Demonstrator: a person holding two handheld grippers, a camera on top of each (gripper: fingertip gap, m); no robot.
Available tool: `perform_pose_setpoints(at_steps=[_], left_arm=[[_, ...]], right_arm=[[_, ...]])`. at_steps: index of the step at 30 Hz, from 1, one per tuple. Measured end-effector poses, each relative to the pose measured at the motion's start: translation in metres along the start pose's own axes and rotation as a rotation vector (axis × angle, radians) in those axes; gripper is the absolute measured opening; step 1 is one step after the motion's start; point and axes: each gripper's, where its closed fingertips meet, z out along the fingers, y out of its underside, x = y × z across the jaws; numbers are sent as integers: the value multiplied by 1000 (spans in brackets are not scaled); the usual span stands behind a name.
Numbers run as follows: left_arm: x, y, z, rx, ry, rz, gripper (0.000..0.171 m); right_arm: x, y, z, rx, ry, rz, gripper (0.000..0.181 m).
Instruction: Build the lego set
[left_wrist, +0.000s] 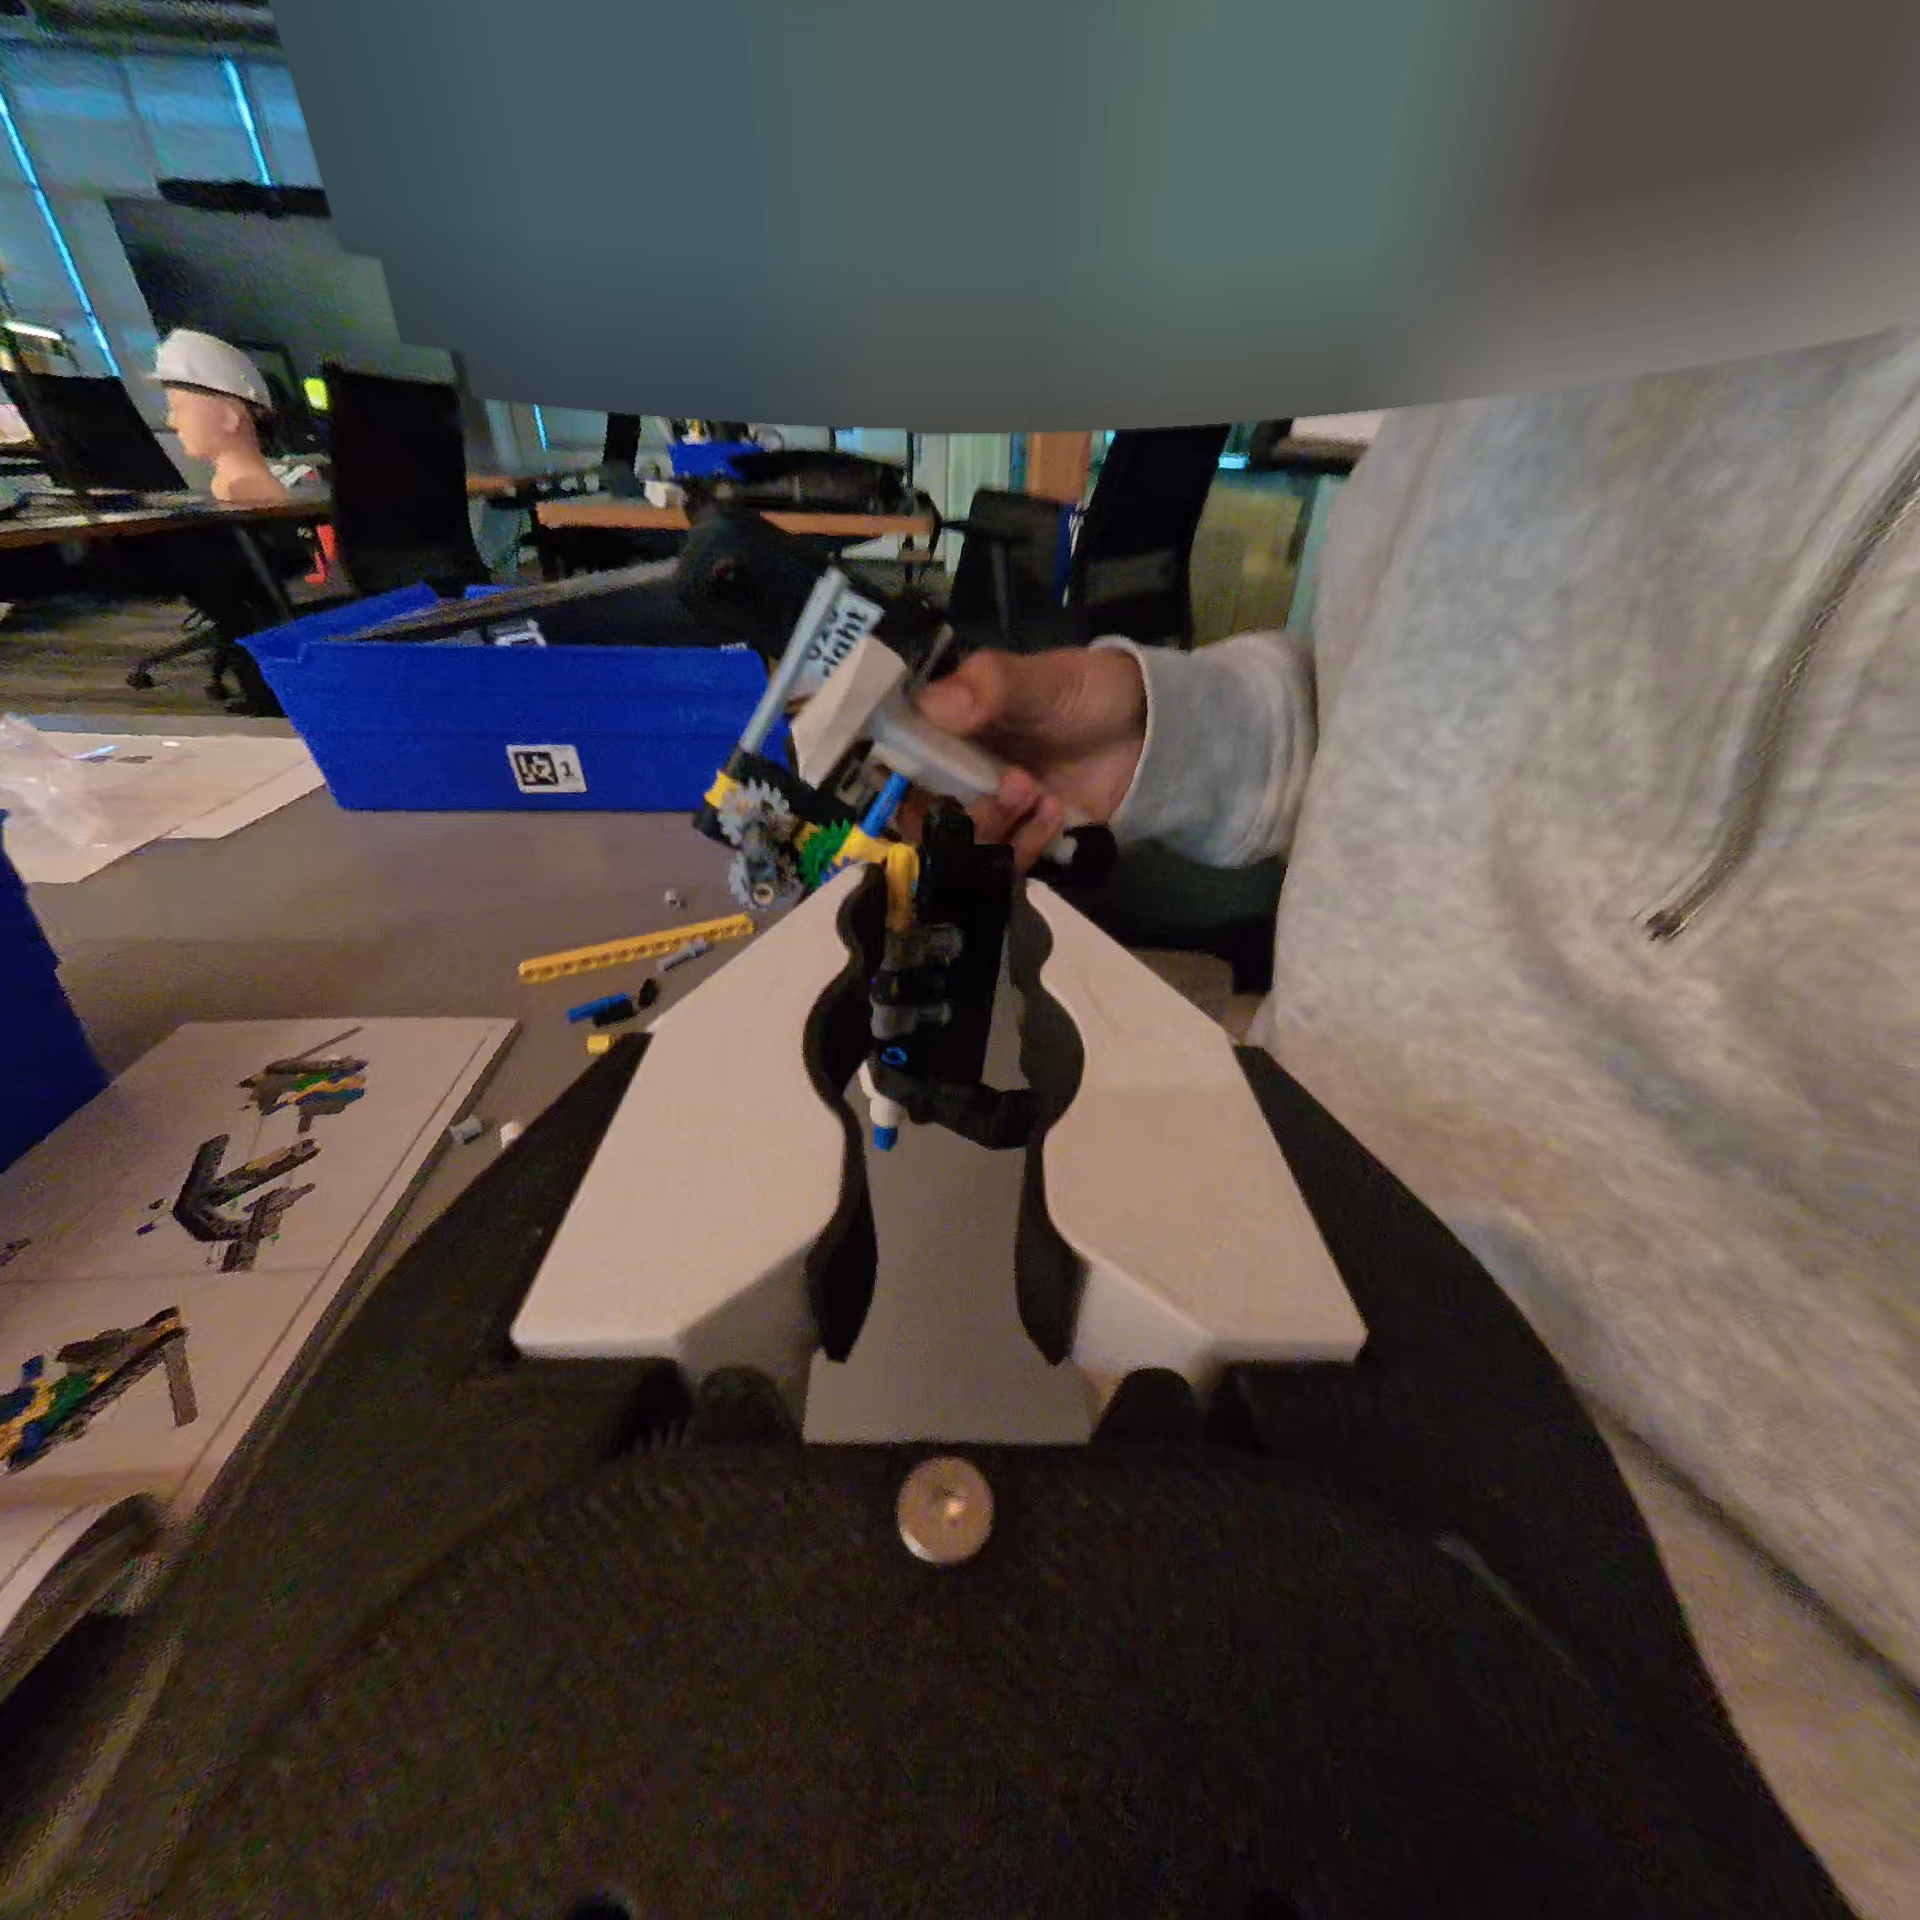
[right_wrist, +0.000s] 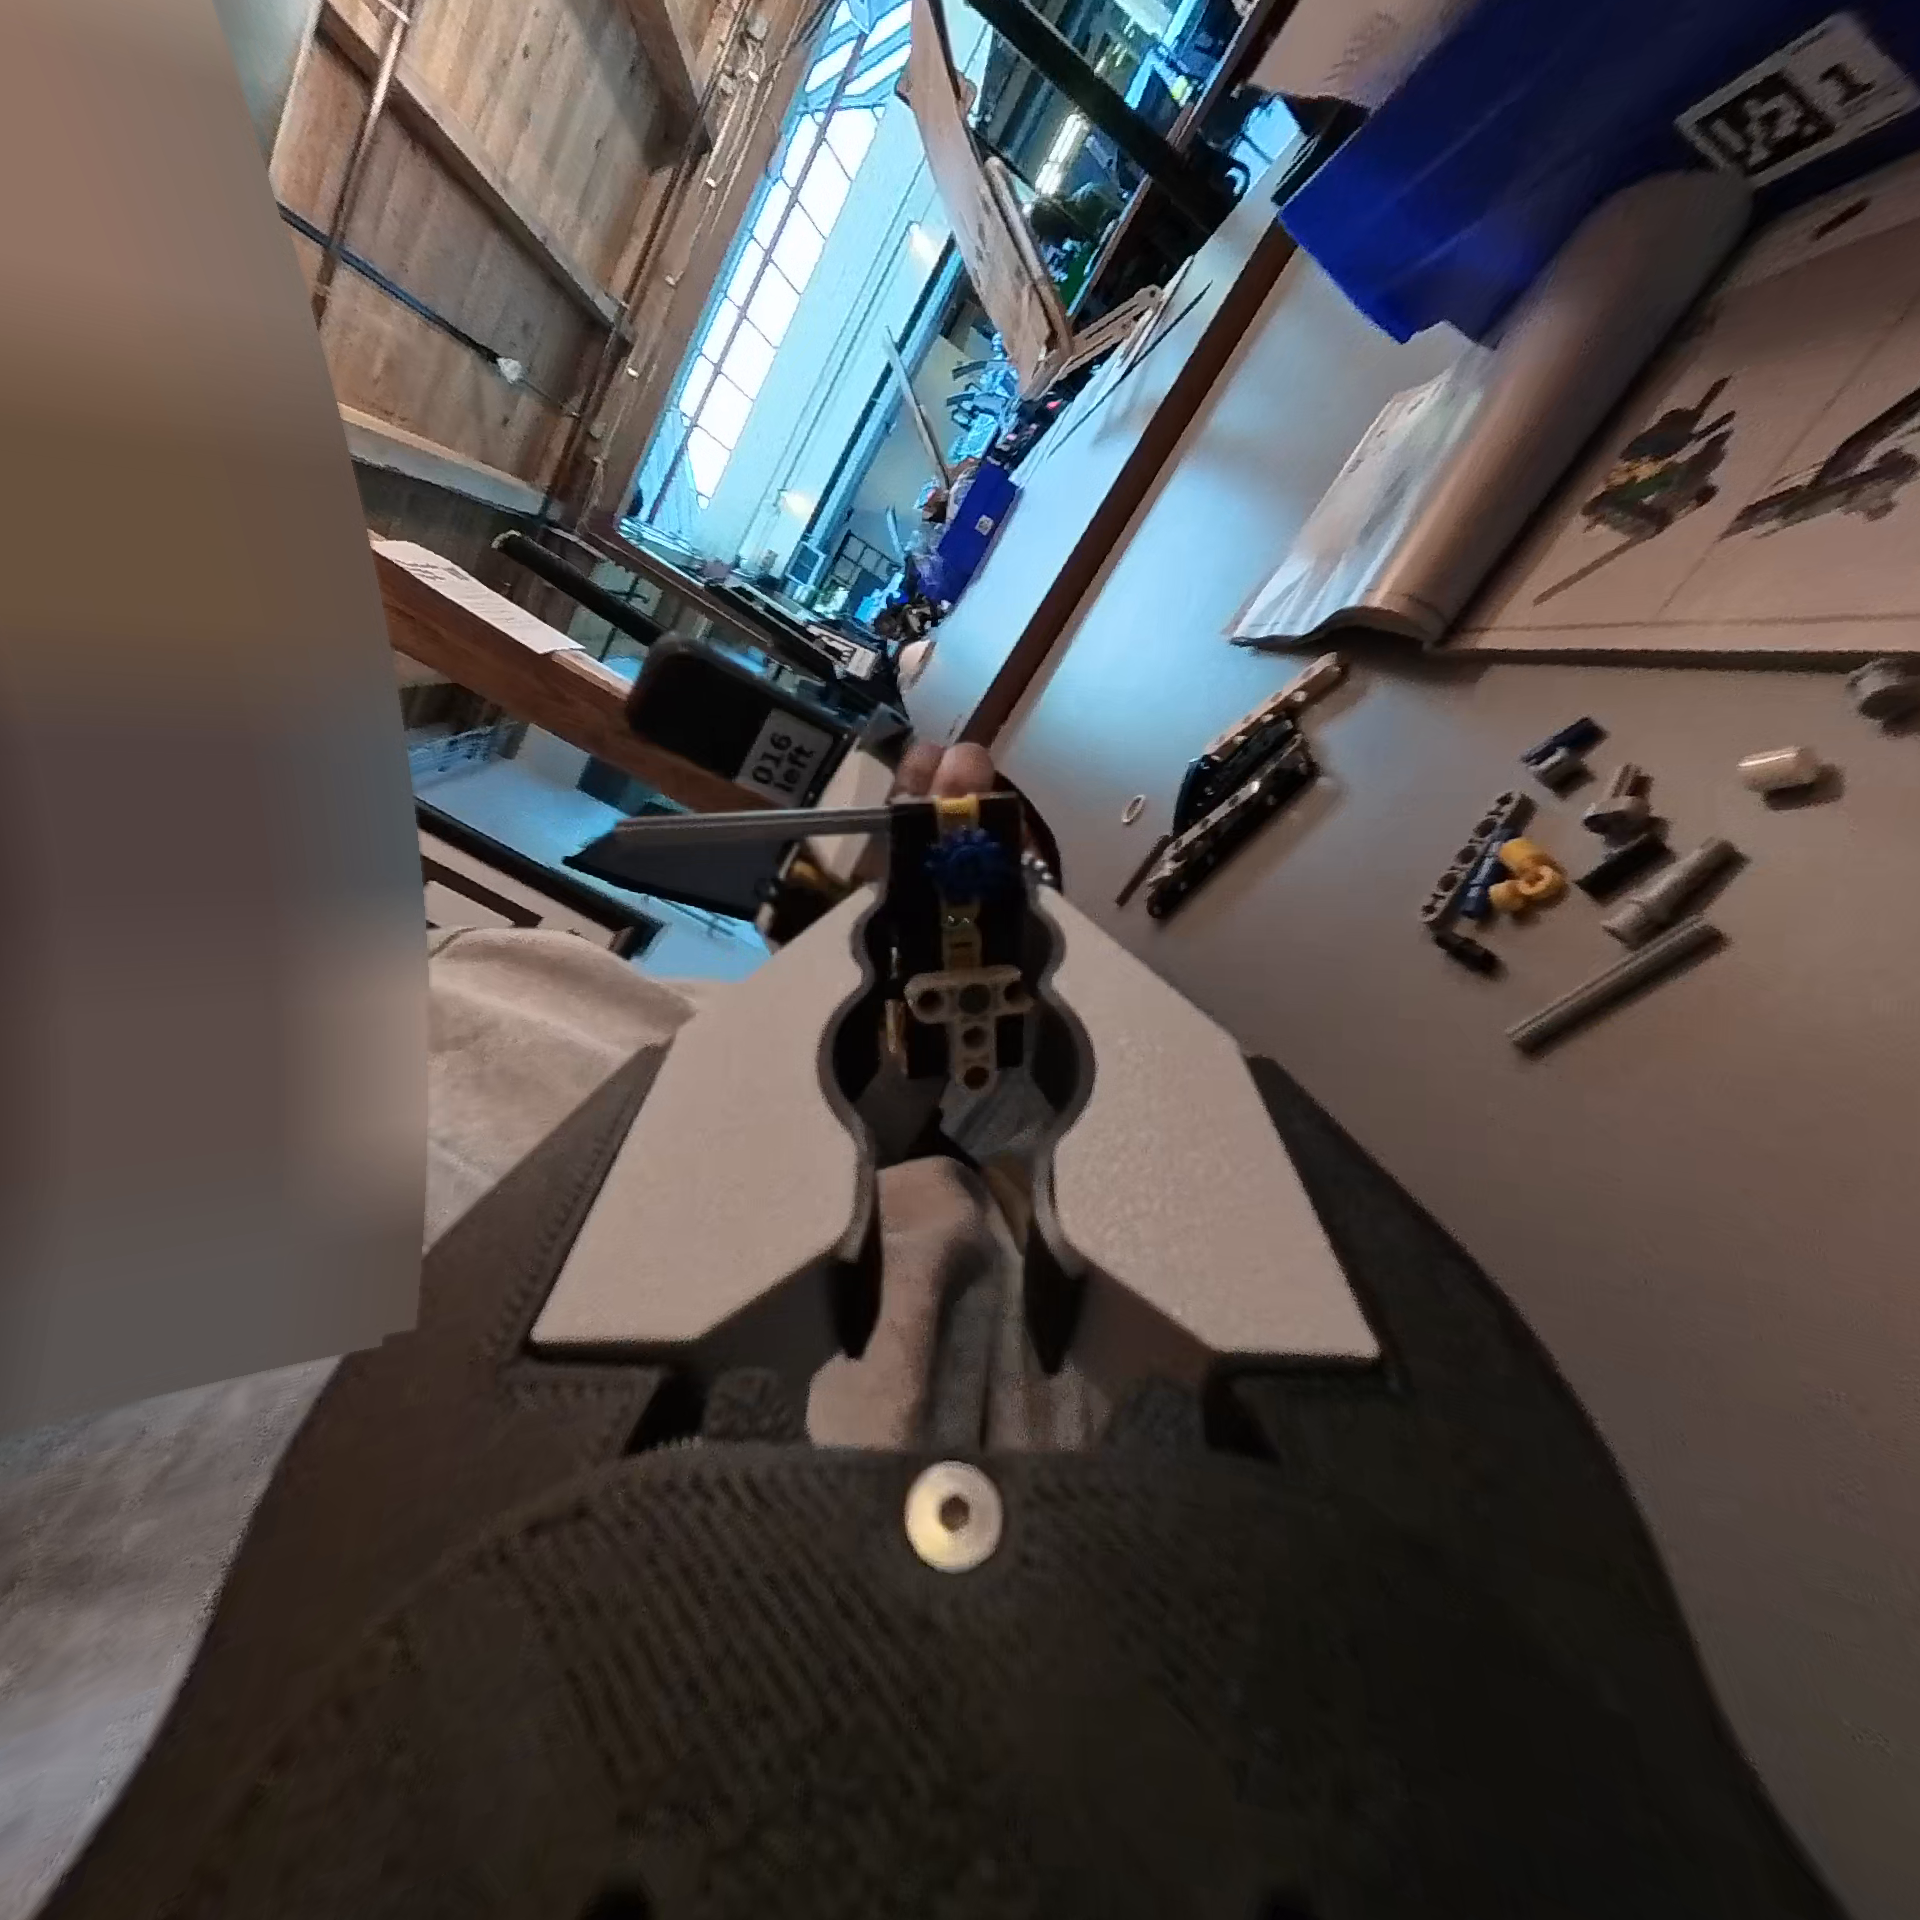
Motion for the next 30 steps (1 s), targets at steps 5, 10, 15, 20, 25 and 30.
perform_pose_setpoints(at_steps=[5,10,15,20,25,30], left_arm=[[-15,12,-3,-53,-67,3,21],[-20,24,1,-109,-94,-6,21],[-17,29,5,-139,-94,1,21],[-17,33,4,-157,-98,6,21],[-17,32,0,-142,-97,-8,21],[-17,33,-2,-141,-92,-15,21]], right_arm=[[3,4,-7,32,14,-12,22],[39,18,-23,10,170,32,22],[74,40,-34,-48,358,70,23],[78,42,-34,-45,377,84,23],[81,40,-36,-24,367,119,32],[81,40,-39,-16,350,137,35]])
